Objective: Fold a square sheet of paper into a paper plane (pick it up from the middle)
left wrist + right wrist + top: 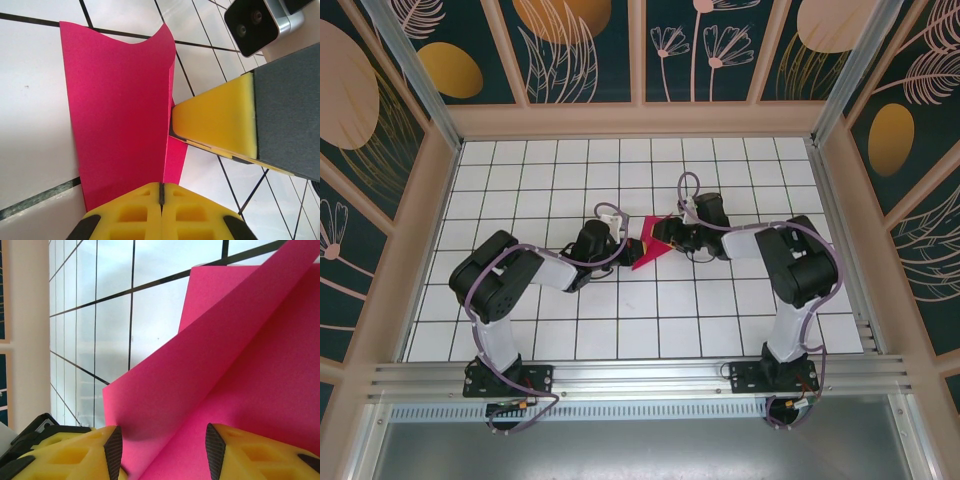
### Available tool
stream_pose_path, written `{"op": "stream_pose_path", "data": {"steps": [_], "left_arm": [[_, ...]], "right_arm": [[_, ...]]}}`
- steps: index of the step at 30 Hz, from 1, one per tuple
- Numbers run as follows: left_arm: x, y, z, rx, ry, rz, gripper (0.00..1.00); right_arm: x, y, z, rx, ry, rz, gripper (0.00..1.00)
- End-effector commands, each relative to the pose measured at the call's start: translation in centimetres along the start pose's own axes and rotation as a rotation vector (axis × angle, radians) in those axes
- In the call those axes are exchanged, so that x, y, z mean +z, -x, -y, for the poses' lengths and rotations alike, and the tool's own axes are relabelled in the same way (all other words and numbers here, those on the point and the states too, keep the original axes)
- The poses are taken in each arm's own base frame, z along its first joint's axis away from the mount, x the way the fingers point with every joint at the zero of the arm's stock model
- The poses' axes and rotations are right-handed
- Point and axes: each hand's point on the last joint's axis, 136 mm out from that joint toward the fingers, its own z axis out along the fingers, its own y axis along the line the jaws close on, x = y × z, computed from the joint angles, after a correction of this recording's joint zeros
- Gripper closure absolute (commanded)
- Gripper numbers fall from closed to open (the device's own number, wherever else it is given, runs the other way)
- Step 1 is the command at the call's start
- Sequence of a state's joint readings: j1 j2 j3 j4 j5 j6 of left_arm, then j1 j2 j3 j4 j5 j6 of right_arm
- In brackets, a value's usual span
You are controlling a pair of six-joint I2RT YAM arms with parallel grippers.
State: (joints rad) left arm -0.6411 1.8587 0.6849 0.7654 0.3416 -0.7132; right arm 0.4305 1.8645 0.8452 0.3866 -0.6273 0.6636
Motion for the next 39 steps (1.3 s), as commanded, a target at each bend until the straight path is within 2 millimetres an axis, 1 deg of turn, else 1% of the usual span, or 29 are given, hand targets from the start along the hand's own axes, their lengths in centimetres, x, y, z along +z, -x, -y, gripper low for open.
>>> {"op": "stream_pose_path", "data": {"steps": [1,6,11,17,23,25,30,32,36,39], "left_arm": [[0.4,-0.2,-0.2,-0.020,-0.011,-0.019,0.98],[0.7,-0.5,-0.5,-0.028,-0.010,-0.037,0.93],[1.0,-0.4,-0.1,-0.004,-0.025,-0.049,0.77],[1.6,-0.5,-0.7,0.038,-0.003,-0.053,0.75],[2.0,-0.5,-1.5,0.087,0.034,-0.063,0.75],[2.1,-0.5,-1.6,0.093,0.037,-0.066,0.77],[2.4,-0.7,-1.6,0.105,0.035,-0.083,0.90],[2.4,-0.7,-1.7,0.111,0.043,-0.093,0.93],[2.2,-0.4,-1.4,0.090,0.028,-0.090,0.95],[1.9,-0.2,-0.7,0.051,-0.008,-0.076,0.96]], "right_arm": [[0.5,0.7,0.0,0.003,0.008,0.004,0.50],[0.8,0.6,1.3,0.028,-0.046,-0.003,0.50],[1.0,0.3,2.6,0.059,-0.099,-0.007,0.50],[1.2,0.2,2.8,0.072,-0.105,-0.018,0.50],[1.3,0.0,3.0,0.081,-0.113,-0.025,0.50],[1.3,0.0,3.0,0.082,-0.111,-0.029,0.50],[1.1,0.0,2.7,0.070,-0.099,-0.031,0.50],[0.7,0.3,1.9,0.041,-0.060,-0.025,0.50],[-0.8,1.3,-0.1,-0.037,-0.003,-0.007,0.49],[-1.2,1.2,-0.9,-0.061,0.021,-0.021,0.49]]}}
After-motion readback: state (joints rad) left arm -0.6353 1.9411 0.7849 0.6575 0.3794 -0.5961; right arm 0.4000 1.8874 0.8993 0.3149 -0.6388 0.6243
